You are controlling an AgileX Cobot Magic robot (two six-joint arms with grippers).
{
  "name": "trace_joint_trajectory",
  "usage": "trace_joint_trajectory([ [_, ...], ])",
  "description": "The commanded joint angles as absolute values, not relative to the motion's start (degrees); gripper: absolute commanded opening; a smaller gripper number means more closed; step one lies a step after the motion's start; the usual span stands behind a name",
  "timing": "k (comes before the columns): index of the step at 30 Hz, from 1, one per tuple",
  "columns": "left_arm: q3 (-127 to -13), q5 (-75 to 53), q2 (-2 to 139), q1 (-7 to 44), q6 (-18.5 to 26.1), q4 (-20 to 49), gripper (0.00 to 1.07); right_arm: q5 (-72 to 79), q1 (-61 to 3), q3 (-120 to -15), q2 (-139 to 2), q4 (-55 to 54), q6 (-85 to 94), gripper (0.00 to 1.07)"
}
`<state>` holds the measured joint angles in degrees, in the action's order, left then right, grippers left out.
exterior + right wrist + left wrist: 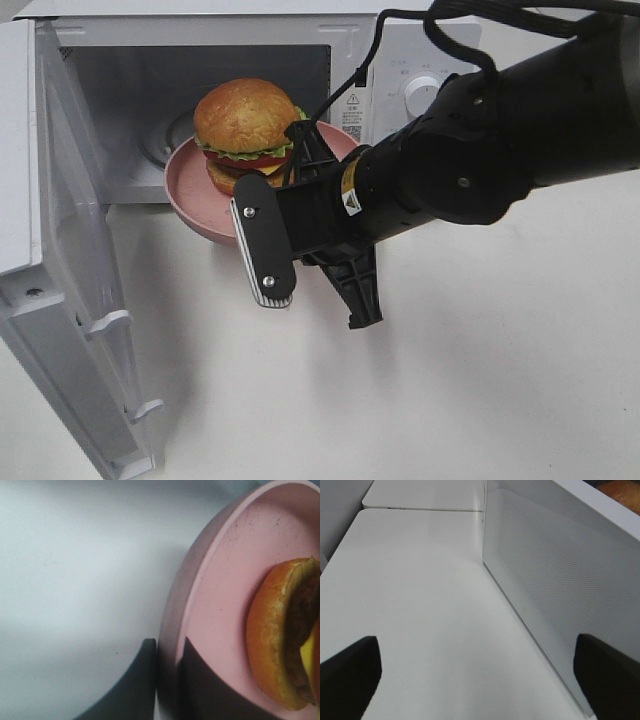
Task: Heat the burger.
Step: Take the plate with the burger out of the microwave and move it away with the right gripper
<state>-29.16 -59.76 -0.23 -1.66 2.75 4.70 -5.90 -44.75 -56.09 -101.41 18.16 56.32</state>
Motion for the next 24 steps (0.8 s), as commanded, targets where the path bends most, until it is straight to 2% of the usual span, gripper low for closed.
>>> trace_joint_trajectory([
  [1, -28.93, -59.47, -1.32, -1.72, 2.69, 4.64, 1.00, -1.43, -45.44, -54.95, -98.20, 18.74, 55.75, 0.00],
  [24, -28.93, -59.47, -1.32, -1.72, 2.69, 4.64, 1.00, -2.86, -45.44, -35.35, -75.80, 18.79, 54.89, 0.00],
])
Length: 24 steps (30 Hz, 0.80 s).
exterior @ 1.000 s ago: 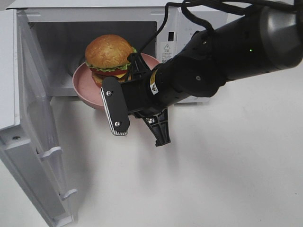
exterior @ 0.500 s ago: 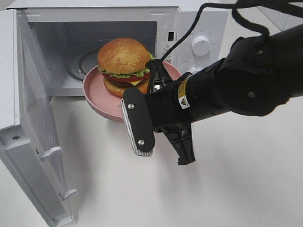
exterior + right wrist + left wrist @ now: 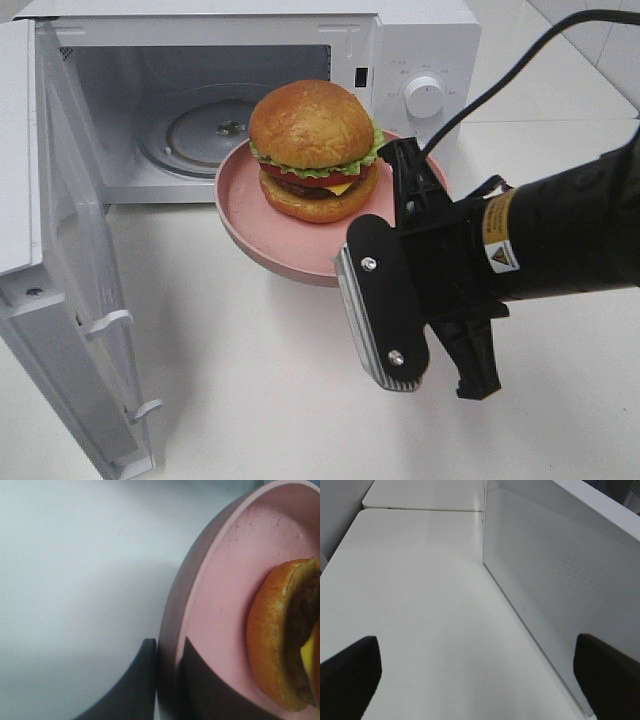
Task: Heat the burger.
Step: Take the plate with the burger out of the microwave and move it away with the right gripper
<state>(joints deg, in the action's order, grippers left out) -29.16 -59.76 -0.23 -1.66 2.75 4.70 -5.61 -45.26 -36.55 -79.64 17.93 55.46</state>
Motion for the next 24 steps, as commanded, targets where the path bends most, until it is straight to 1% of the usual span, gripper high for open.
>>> trace_joint_trajectory([
  [1, -28.93, -59.47, -1.32, -1.72, 2.69, 4.64, 1.00, -3.67, -45.44, -34.72, -75.00, 18.79, 54.83, 0.00],
  [16, -28.93, -59.47, -1.32, -1.72, 2.69, 4.64, 1.00, -13.29, -45.44, -28.59, -61.13, 19.60, 51.39, 0.00],
  [24, -28.93, -59.47, -1.32, -1.72, 2.69, 4.64, 1.00, -21.31, -45.44, -27.90, -54.37, 25.44, 44.46, 0.00],
])
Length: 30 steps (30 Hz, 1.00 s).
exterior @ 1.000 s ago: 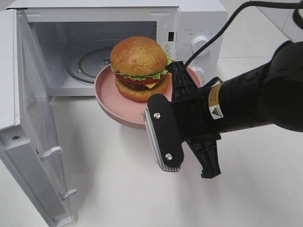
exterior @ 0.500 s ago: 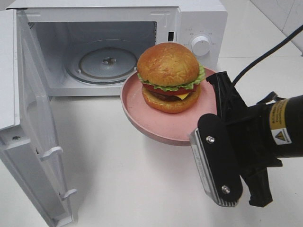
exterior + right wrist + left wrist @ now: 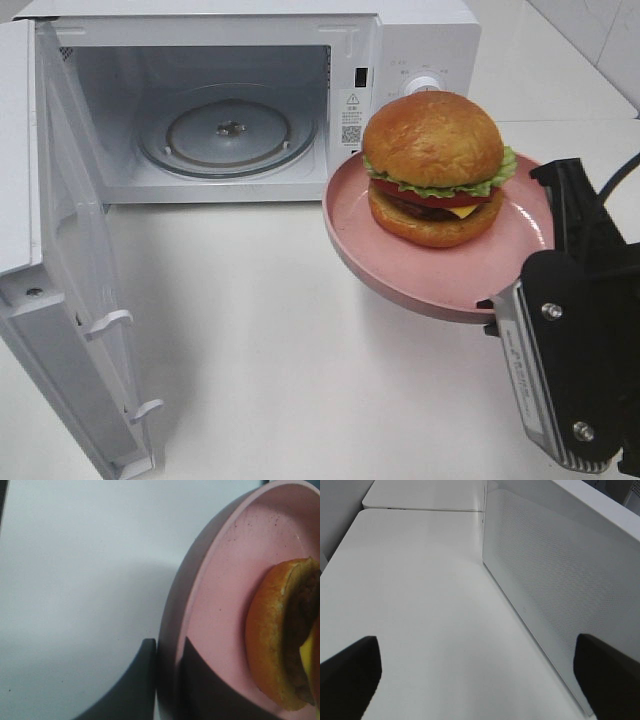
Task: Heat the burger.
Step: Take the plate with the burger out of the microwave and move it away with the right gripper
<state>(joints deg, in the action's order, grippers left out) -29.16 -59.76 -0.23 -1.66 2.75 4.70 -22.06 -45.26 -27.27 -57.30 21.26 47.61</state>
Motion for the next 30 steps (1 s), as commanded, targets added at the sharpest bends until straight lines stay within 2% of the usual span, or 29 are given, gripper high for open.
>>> trace_joint_trajectory([
  [1, -28.93, -59.47, -1.32, -1.72, 2.69, 4.64, 1.00, -23.09, -45.44, -27.90, -53.00, 27.56, 41.83, 0.00],
  [12, -28.93, -59.47, -1.32, -1.72, 2.69, 4.64, 1.00, -34.43, -45.44, -27.90, -49.79, 36.04, 27.85, 0.00],
  [19, -28.93, -59.47, -1.32, -1.72, 2.69, 4.64, 1.00, -42.17, -45.44, -27.90, -49.79, 43.32, 12.20, 0.00],
  [25, -28.93, -59.47, -1.32, -1.72, 2.69, 4.64, 1.00, -43.37, -45.44, -27.90, -50.08, 45.72, 6.47, 0.00],
  [30, -28.93, -59.47, -1.32, -1.72, 2.69, 4.64, 1.00, -48.76, -45.44, -27.90, -55.63, 51.62, -9.28, 0.00],
])
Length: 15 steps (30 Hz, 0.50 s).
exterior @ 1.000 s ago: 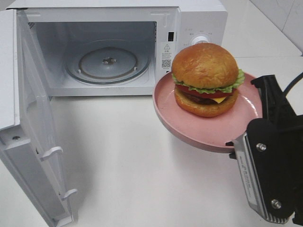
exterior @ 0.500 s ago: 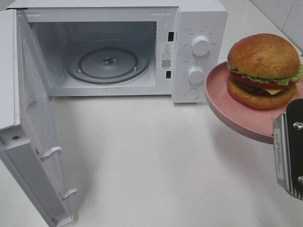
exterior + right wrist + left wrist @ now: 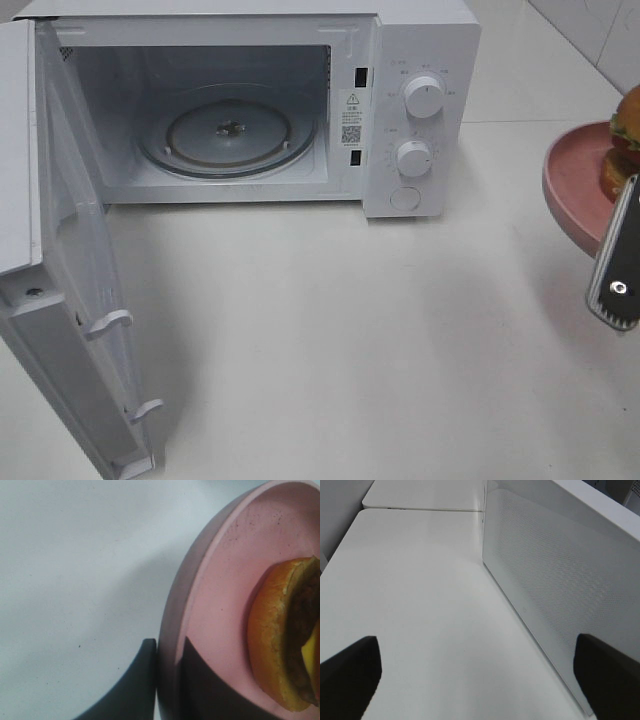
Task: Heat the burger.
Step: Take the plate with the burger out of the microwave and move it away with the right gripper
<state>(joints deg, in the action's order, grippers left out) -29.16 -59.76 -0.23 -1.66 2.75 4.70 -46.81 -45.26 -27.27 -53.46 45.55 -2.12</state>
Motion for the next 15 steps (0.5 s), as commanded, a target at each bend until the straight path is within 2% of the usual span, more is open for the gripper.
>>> trace_joint_trajectory([
  [1, -28.93, -59.47, -1.32, -1.72, 2.69, 4.64, 1.00, -48.76, -45.44, -27.90, -55.63, 51.62, -9.28, 0.00],
  [9, -28.93, -59.47, -1.32, -1.72, 2.69, 4.64, 1.00, -52.94, -45.44, -27.96, -67.04, 55.18, -31.34, 0.00],
  [15, -28.93, -59.47, -1.32, -1.72, 2.69, 4.64, 1.00, -54.03, -45.44, -27.96, -71.68, 55.23, -39.53, 0.00],
])
